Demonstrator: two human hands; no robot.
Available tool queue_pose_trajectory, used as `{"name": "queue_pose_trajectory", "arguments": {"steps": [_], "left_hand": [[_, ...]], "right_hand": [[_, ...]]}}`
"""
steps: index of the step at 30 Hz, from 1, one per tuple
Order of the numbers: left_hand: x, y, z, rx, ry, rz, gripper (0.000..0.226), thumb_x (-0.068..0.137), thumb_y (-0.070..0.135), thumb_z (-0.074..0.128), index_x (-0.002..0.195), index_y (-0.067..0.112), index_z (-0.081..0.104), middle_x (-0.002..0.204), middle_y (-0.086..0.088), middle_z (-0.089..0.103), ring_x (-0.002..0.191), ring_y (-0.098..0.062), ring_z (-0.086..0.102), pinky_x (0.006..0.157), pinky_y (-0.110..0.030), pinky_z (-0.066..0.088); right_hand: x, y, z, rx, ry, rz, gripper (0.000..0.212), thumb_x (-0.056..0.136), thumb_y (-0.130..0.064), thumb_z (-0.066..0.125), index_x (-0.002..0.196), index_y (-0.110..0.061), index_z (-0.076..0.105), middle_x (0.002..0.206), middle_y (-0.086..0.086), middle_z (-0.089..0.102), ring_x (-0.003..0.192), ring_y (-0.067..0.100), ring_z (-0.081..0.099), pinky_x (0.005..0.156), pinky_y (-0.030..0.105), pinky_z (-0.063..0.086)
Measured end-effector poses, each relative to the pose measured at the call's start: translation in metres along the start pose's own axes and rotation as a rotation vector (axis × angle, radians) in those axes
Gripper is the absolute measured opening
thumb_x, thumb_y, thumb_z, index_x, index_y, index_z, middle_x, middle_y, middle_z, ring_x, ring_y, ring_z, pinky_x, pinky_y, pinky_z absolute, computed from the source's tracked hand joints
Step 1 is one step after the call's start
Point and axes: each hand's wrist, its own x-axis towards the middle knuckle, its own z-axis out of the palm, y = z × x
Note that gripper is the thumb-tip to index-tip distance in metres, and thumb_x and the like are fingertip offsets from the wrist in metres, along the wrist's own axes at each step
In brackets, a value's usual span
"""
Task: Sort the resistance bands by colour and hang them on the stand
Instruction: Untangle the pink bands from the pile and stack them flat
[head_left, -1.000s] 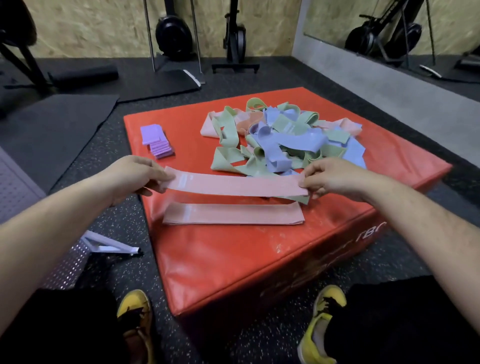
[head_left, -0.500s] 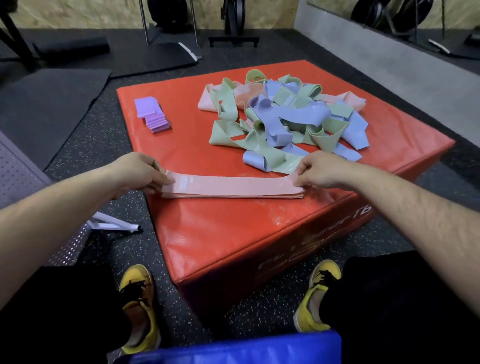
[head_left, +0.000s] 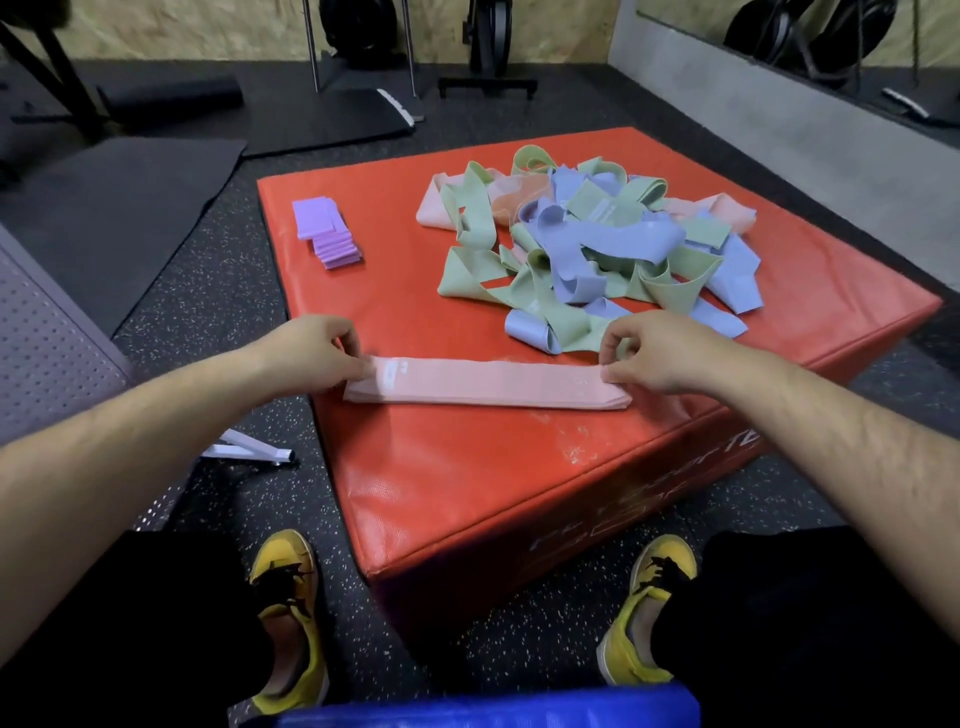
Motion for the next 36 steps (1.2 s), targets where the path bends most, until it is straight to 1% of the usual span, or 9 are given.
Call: {"name": "queue_pose_trajectory", "arguments": {"steps": [3, 8, 14, 18, 22, 25, 29, 33, 36], "left_hand": [[0.007, 0.015, -0.008, 0.068, 0.065, 0.038, 0.013, 0.086, 0.025, 0.066, 0.079, 0.014, 0.063, 0.071, -0.003, 0.066, 0.069, -0.022, 0.061, 0.054, -0.027, 0.039], [0.04, 0.053, -0.015, -0.014, 0.173, 0.132, 0.013, 0.09, 0.028, 0.065, 0.086, 0.015, 0.064, 0.078, 0.002, 0.063, 0.067, -0.012, 0.055, 0.055, -0.026, 0.04], [0.091, 0.099, 0.001, -0.091, 0.207, 0.32, 0.01, 0.089, 0.017, 0.062, 0.089, 0.009, 0.069, 0.081, 0.001, 0.063, 0.076, -0.018, 0.056, 0.058, -0.029, 0.035], [0.125, 0.118, 0.015, -0.099, 0.189, 0.371, 0.017, 0.087, 0.014, 0.058, 0.097, 0.012, 0.072, 0.097, -0.002, 0.07, 0.093, -0.021, 0.064, 0.079, -0.031, 0.049], [0.145, 0.125, 0.028, -0.003, 0.165, 0.337, 0.025, 0.086, 0.022, 0.054, 0.104, 0.024, 0.071, 0.113, 0.002, 0.066, 0.107, -0.021, 0.06, 0.092, -0.04, 0.049], [0.152, 0.126, 0.035, 0.029, 0.142, 0.34, 0.024, 0.087, 0.023, 0.054, 0.106, 0.026, 0.07, 0.114, 0.003, 0.065, 0.11, -0.021, 0.058, 0.093, -0.04, 0.048], [0.156, 0.126, 0.038, 0.043, 0.14, 0.338, 0.024, 0.088, 0.022, 0.054, 0.106, 0.026, 0.069, 0.115, 0.002, 0.063, 0.11, -0.021, 0.056, 0.092, -0.038, 0.046], [0.154, 0.126, 0.032, -0.007, 0.156, 0.324, 0.022, 0.088, 0.022, 0.054, 0.104, 0.026, 0.068, 0.113, 0.004, 0.065, 0.109, -0.02, 0.058, 0.094, -0.04, 0.047], [0.149, 0.128, 0.024, -0.093, 0.194, 0.331, 0.021, 0.088, 0.019, 0.055, 0.103, 0.022, 0.068, 0.109, 0.004, 0.065, 0.105, -0.018, 0.058, 0.093, -0.039, 0.048]], "right_hand": [[0.006, -0.009, -0.015, 0.117, 0.099, -0.033, 0.007, 0.084, -0.026, 0.073, 0.082, -0.022, 0.067, 0.066, -0.007, 0.059, 0.059, 0.012, 0.054, 0.053, 0.026, 0.034], [0.034, -0.029, -0.021, 0.14, 0.213, -0.06, 0.01, 0.09, -0.034, 0.065, 0.085, -0.025, 0.066, 0.068, -0.009, 0.058, 0.059, 0.006, 0.05, 0.052, 0.024, 0.031], [0.095, -0.05, -0.009, 0.165, 0.32, -0.139, 0.02, 0.095, -0.024, 0.053, 0.092, -0.018, 0.072, 0.091, -0.004, 0.071, 0.087, 0.017, 0.062, 0.079, 0.037, 0.052], [0.133, -0.063, 0.001, 0.072, 0.316, -0.206, 0.027, 0.098, -0.021, 0.047, 0.109, -0.018, 0.072, 0.111, 0.002, 0.07, 0.109, 0.027, 0.057, 0.092, 0.042, 0.046], [0.161, -0.066, 0.01, -0.207, 0.206, -0.083, 0.034, 0.1, -0.03, 0.038, 0.114, -0.022, 0.068, 0.116, 0.004, 0.065, 0.117, 0.03, 0.046, 0.096, 0.042, 0.034], [0.171, -0.063, 0.014, -0.298, 0.127, -0.019, 0.037, 0.1, -0.037, 0.035, 0.111, -0.024, 0.068, 0.114, 0.005, 0.064, 0.118, 0.03, 0.044, 0.096, 0.044, 0.033], [0.174, -0.066, 0.013, -0.333, 0.146, -0.002, 0.044, 0.103, -0.035, 0.029, 0.108, -0.015, 0.068, 0.113, 0.007, 0.061, 0.117, 0.031, 0.044, 0.095, 0.044, 0.032], [0.176, -0.059, 0.007, -0.193, 0.228, 0.013, 0.042, 0.105, -0.033, 0.032, 0.082, -0.018, 0.064, 0.095, 0.006, 0.062, 0.11, 0.031, 0.046, 0.089, 0.041, 0.034], [0.173, -0.049, -0.003, 0.075, 0.344, -0.015, 0.043, 0.102, -0.032, 0.042, 0.063, -0.02, 0.057, 0.07, -0.001, 0.055, 0.095, 0.03, 0.047, 0.082, 0.037, 0.035]]}}
